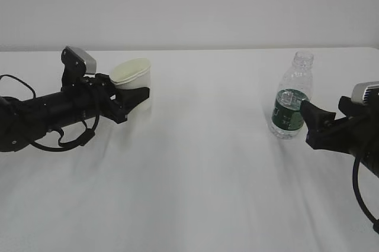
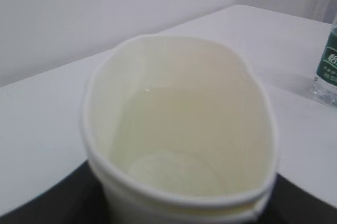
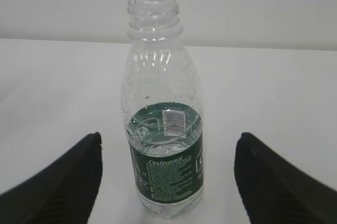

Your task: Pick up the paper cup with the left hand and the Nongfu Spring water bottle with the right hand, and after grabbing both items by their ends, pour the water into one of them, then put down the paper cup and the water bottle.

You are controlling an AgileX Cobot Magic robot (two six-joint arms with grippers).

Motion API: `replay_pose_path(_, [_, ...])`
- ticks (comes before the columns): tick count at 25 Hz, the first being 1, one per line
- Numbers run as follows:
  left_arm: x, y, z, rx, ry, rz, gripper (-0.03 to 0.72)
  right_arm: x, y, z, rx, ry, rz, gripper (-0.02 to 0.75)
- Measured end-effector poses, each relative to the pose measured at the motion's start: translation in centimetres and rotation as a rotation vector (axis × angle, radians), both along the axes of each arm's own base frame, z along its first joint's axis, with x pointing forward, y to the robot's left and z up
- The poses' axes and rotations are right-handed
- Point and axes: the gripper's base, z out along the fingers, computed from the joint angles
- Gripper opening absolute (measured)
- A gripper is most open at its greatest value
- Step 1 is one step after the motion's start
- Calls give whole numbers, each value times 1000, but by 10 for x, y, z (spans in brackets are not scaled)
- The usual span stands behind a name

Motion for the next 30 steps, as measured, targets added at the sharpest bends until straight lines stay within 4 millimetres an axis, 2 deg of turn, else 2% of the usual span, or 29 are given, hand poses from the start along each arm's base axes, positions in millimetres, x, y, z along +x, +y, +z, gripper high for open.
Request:
replay_pose_path(11, [-4,18,-8,23,-32,140,420,0,0,0,0,0,0,588])
replay_pose_path(19, [-9,32,-15,21,-5,314,418,0,0,0,0,2,0,588])
replay_pose_path(30, [-5,40,-15,-5,5,417,410,0,0,-3,-2,11,0,588])
